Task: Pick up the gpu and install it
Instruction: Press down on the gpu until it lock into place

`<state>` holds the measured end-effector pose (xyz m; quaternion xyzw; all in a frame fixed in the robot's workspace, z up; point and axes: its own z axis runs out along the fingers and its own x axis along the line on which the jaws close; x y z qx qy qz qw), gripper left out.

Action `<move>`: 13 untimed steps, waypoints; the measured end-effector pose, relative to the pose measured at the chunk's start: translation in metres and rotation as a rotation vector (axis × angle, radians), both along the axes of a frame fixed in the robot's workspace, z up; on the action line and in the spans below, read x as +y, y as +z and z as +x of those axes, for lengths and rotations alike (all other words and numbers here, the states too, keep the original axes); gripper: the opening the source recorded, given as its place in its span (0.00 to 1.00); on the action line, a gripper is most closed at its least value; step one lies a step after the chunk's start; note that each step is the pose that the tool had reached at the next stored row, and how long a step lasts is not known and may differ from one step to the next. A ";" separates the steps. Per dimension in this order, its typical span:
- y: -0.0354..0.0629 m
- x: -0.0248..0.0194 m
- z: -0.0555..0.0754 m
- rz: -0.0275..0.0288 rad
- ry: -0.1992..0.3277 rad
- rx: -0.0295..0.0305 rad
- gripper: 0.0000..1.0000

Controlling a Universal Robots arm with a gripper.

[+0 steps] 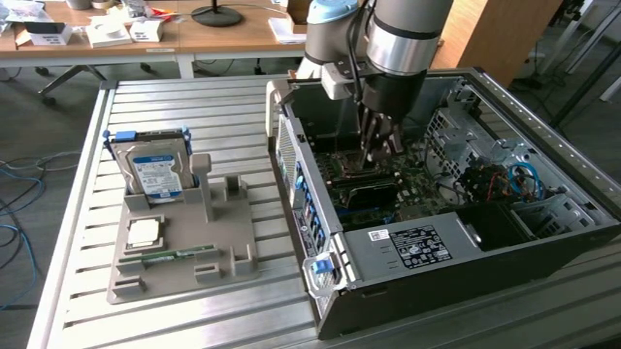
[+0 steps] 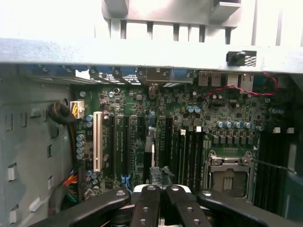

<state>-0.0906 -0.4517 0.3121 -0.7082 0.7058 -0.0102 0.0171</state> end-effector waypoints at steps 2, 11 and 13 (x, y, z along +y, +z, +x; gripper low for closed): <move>0.0017 0.0000 0.000 0.0000 0.000 0.0000 0.11; 0.0018 0.0000 0.004 0.0002 0.000 0.0010 0.11; 0.0018 -0.0001 0.005 0.0001 0.000 0.0014 0.11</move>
